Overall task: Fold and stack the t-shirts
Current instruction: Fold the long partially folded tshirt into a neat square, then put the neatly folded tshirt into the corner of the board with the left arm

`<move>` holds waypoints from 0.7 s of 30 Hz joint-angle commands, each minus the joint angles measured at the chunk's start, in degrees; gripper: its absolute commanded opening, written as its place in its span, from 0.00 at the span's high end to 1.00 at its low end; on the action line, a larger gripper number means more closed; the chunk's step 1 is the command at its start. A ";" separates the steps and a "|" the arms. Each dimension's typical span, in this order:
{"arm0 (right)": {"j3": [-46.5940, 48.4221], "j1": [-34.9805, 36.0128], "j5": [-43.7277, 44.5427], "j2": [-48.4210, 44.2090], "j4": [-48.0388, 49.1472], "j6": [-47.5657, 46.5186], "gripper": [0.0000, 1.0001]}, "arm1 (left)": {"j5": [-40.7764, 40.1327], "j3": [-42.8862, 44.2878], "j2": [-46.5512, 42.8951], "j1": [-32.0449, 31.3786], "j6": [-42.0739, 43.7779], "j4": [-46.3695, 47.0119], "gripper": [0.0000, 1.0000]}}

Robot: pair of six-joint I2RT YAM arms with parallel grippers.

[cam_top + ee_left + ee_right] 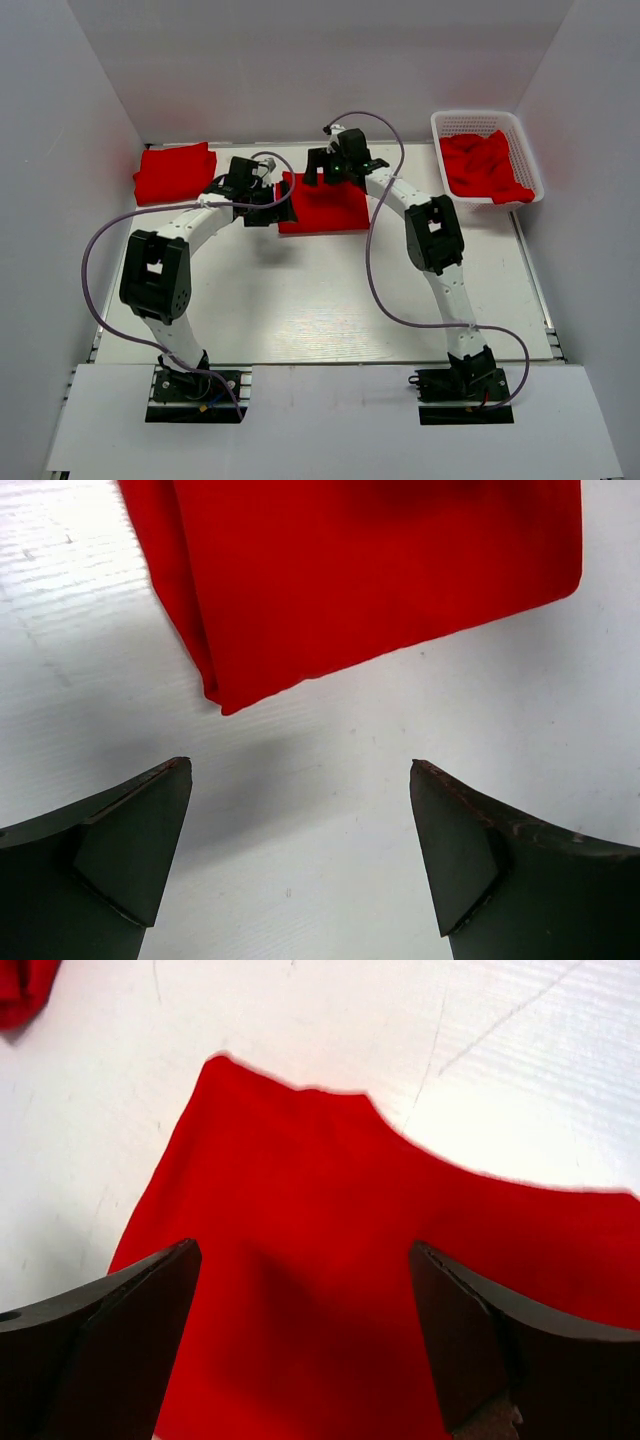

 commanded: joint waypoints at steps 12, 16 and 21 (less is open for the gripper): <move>-21.46 0.05 7.13 -30.96 -0.47 -3.49 0.10 | -11.55 21.68 14.38 0.49 1.89 -7.90 0.00; -30.07 -0.65 15.38 -38.54 -1.17 -0.69 0.10 | -10.85 24.76 19.04 1.02 2.42 -7.02 0.00; -42.10 -0.83 22.76 -50.93 0.50 1.16 0.10 | -9.44 25.91 23.78 1.02 1.80 -4.13 0.00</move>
